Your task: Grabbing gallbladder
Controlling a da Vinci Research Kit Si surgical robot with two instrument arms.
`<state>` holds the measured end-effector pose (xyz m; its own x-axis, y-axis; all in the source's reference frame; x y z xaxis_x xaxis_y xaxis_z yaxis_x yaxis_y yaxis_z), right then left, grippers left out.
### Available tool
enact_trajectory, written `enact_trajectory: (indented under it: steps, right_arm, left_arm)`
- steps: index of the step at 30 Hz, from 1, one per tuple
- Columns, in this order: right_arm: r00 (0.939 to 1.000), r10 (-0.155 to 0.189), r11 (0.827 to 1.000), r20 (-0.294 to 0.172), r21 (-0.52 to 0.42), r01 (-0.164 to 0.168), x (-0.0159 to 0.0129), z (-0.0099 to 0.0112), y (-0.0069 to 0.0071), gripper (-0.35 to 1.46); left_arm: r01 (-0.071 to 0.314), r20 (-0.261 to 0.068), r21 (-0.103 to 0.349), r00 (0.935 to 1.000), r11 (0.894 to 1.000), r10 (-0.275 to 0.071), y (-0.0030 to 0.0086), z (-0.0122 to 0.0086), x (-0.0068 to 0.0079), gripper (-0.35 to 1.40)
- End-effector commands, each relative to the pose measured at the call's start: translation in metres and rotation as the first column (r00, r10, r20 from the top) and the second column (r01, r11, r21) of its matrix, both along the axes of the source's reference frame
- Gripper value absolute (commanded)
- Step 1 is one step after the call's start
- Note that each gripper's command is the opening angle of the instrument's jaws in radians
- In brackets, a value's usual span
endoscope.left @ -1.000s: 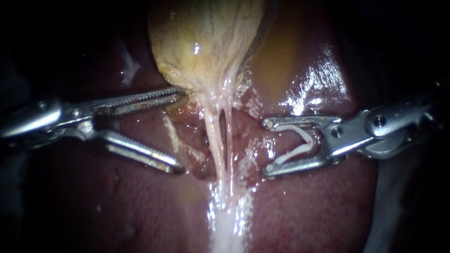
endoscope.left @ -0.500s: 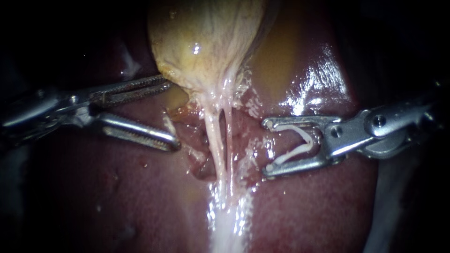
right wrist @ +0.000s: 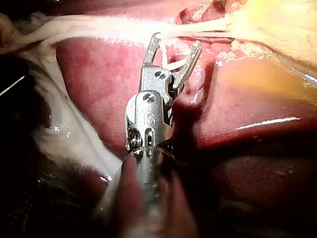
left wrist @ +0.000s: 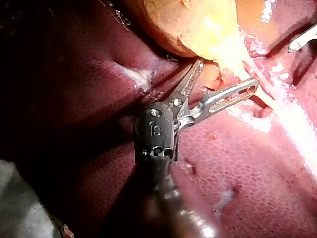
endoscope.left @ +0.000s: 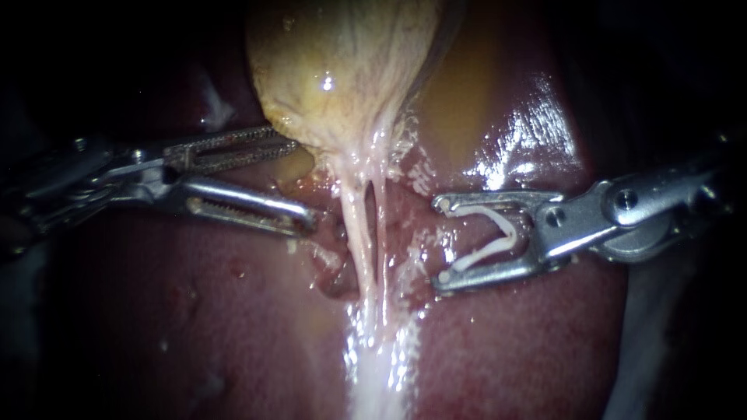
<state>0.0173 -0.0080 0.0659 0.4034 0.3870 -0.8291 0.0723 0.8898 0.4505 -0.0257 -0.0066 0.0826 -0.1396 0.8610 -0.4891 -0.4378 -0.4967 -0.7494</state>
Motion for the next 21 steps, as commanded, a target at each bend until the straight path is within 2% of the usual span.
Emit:
enact_trajectory:
  steps: [1, 12, 18, 21]
  right_arm:
    - [1.0, 0.0, 1.0, 0.0, 0.0, 0.0, 0.0, 0.0, 0.0, 0.5]
    - [1.0, 0.0, 1.0, 0.0, 0.0, 0.0, 0.0, -0.0001, -0.0001, 0.5]
    - [1.0, -0.001, 1.0, 0.0, 0.0, 0.001, 0.0001, -0.0001, -0.0001, 0.5]
    - [1.0, -0.001, 1.0, 0.0, 0.0, 0.001, 0.0001, -0.0001, -0.0001, 0.5]
  left_arm:
    - [0.003, 0.0, 0.005, 1.0, 1.0, -0.003, 0.0, 0.0001, -0.0001, 0.67]
    - [0.018, -0.003, 0.021, 0.9998, 1.0, -0.018, 0.0003, 0.0003, -0.0015, 0.5]
    - [0.028, -0.001, 0.04, 0.9996, 0.999, -0.028, 0.0003, 0.0007, -0.0016, 0.47]
    - [0.034, -0.002, 0.056, 0.9994, 0.998, -0.034, 0.0002, 0.0009, -0.0014, 0.37]
